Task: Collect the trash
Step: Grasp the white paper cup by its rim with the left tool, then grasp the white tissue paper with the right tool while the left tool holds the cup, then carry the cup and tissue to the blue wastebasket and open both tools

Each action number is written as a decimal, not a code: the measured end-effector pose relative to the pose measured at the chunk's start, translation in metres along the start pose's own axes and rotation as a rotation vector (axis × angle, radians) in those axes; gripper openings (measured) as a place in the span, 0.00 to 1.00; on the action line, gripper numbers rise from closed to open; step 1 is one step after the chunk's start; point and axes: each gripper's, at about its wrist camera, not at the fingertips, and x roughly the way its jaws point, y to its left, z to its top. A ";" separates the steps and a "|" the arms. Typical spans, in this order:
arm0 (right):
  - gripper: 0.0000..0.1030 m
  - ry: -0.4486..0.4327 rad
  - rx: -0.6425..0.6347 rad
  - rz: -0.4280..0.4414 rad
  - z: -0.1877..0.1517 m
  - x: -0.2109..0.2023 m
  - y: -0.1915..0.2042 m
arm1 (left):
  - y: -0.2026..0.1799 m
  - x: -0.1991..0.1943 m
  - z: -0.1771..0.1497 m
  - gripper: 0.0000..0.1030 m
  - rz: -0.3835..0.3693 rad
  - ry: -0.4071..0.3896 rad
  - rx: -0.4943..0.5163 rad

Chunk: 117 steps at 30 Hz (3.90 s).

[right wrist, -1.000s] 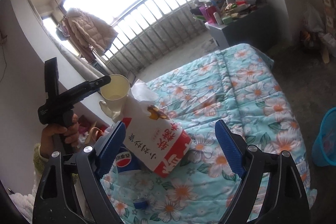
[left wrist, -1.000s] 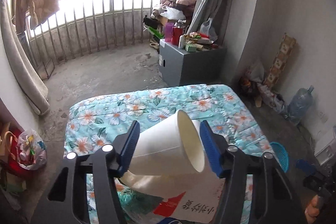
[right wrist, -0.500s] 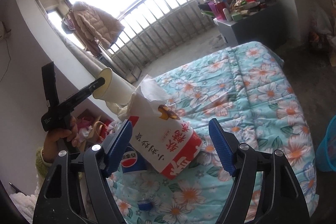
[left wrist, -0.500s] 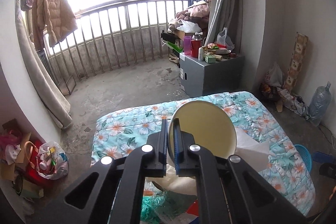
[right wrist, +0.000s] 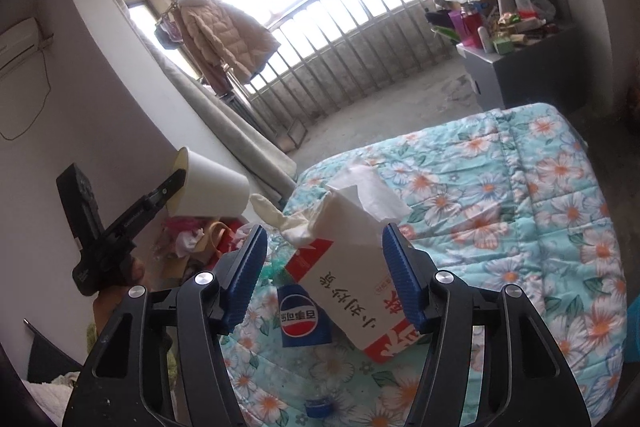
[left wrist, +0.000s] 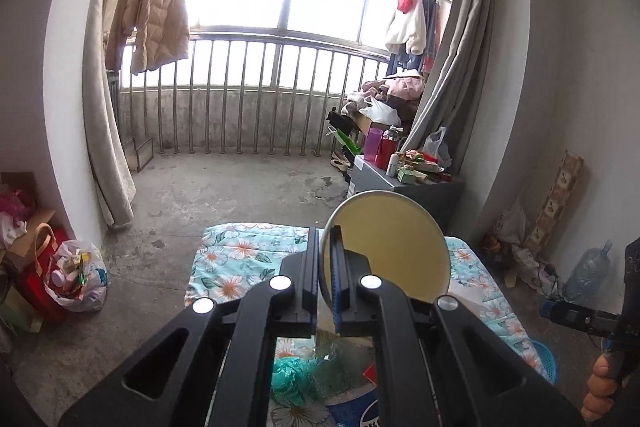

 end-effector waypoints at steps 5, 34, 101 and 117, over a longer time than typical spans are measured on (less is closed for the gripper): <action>0.55 0.070 0.045 -0.029 -0.002 0.038 -0.018 | 0.017 -0.016 -0.019 0.05 -0.026 0.004 -0.091; 0.00 -0.068 -0.070 0.021 0.045 0.016 0.019 | 0.015 -0.033 -0.089 0.05 -0.119 0.124 -0.160; 0.00 -0.495 0.499 -0.464 -0.076 -0.281 -0.282 | -0.494 0.137 -0.170 0.05 -0.746 0.532 0.500; 0.03 -0.388 0.845 -0.575 -0.135 -0.251 -0.448 | -0.641 0.250 -0.314 0.09 -0.755 0.841 0.626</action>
